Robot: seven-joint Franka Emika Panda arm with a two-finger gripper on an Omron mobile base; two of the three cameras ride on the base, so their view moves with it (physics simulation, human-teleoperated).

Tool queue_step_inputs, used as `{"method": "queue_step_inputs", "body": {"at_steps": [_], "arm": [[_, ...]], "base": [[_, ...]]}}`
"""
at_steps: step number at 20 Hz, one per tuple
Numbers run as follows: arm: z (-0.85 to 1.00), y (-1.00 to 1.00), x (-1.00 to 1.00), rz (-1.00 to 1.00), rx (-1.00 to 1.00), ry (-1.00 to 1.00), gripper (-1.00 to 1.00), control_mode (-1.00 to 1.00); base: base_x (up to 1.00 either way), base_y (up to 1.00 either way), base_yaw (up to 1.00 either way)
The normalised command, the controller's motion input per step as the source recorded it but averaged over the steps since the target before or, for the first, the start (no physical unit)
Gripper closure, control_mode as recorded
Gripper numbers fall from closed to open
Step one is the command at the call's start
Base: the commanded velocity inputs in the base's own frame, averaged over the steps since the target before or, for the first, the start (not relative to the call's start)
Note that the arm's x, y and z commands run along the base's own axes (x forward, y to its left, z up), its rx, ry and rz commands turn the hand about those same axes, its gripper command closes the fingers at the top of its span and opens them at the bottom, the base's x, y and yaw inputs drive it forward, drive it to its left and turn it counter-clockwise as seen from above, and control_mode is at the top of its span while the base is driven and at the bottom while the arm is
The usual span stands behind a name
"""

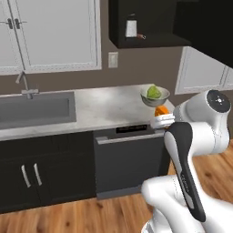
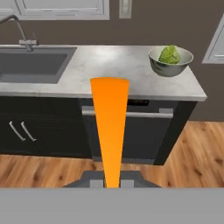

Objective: Pick the cheese from the fridge and the cheese grater from the cabinet and place them next to the salad bowl.

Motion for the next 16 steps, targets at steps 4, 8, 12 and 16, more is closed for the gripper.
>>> {"method": "queue_step_inputs", "body": {"at_steps": [4,8,12,16], "arm": [[0.00,0.00,0.00,0.00,0.00,0.00,1.00,1.00],[0.00,0.00,0.00,0.00,0.00,0.00,1.00,1.00],[0.00,0.00,0.00,0.00,0.00,0.00,1.00,1.00],[0.00,0.00,0.00,0.00,0.00,0.00,1.00,1.00]], "base": [[0.58,-0.20,-0.11],[0.53,-0.17,-0.23],[0.51,-0.13,-0.24],[0.53,-0.02,-0.09]]}}
